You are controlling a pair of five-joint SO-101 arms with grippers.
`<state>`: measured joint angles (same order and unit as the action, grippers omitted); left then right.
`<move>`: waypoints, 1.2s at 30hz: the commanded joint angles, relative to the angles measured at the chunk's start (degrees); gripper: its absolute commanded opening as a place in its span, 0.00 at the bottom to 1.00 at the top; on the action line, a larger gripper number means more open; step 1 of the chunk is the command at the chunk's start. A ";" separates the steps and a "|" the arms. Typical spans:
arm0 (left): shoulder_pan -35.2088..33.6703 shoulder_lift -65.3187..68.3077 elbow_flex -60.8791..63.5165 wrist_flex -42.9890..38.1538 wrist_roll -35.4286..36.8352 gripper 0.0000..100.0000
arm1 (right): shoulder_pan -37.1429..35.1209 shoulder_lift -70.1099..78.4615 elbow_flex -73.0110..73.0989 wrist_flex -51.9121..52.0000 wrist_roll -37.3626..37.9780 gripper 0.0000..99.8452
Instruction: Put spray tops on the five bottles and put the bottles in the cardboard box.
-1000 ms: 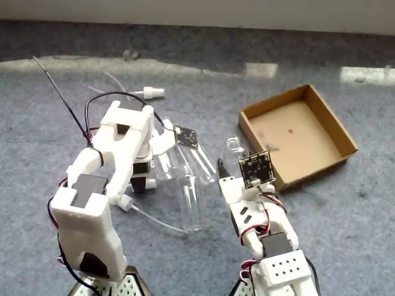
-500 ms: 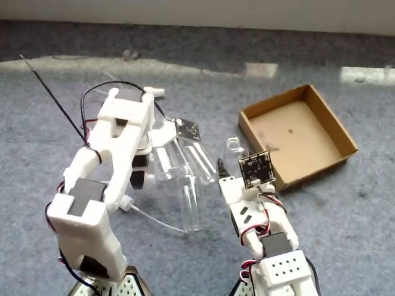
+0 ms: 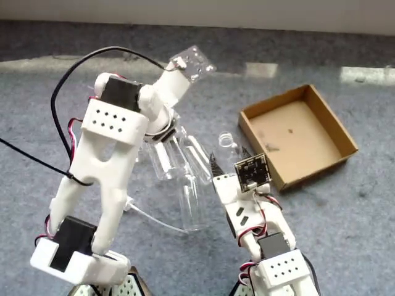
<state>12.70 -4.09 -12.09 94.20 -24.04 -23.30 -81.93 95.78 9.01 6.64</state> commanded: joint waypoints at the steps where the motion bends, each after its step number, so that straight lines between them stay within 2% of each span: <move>1: 1.27 -5.85 -2.86 -8.97 7.12 0.03 | -2.15 -0.84 3.82 -4.35 -0.70 0.09; 7: 1.89 -10.51 -3.21 -16.00 15.91 0.03 | -5.58 -0.84 5.49 -4.35 -0.62 0.09; 14: 1.89 -16.22 -2.95 -23.12 38.42 0.03 | -9.63 -0.84 5.58 -4.35 -0.70 0.09; 16: 1.89 -17.80 -2.95 -25.76 42.29 0.03 | -9.63 -0.84 5.58 -4.35 -1.05 0.09; 21: 2.33 -21.49 -2.77 -31.38 45.36 0.03 | -9.54 -0.84 5.58 -4.18 -9.67 0.09; 27: 3.03 -23.16 -0.31 -35.96 49.05 0.03 | -9.89 -0.84 5.58 -4.09 -9.93 0.09; 31: 7.25 -24.04 4.88 -40.53 48.79 0.03 | -9.89 -0.84 5.58 -4.09 -9.85 0.09; 34: 9.63 -25.80 5.93 -40.26 48.70 0.03 | -9.63 -0.84 5.58 -4.09 -9.85 0.09; 36: 9.98 -27.12 7.78 -40.44 45.89 0.03 | -9.63 -0.84 5.58 -4.09 -9.85 0.09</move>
<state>20.53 -27.12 -5.76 55.52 24.04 -32.53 -81.93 95.87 6.29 -2.59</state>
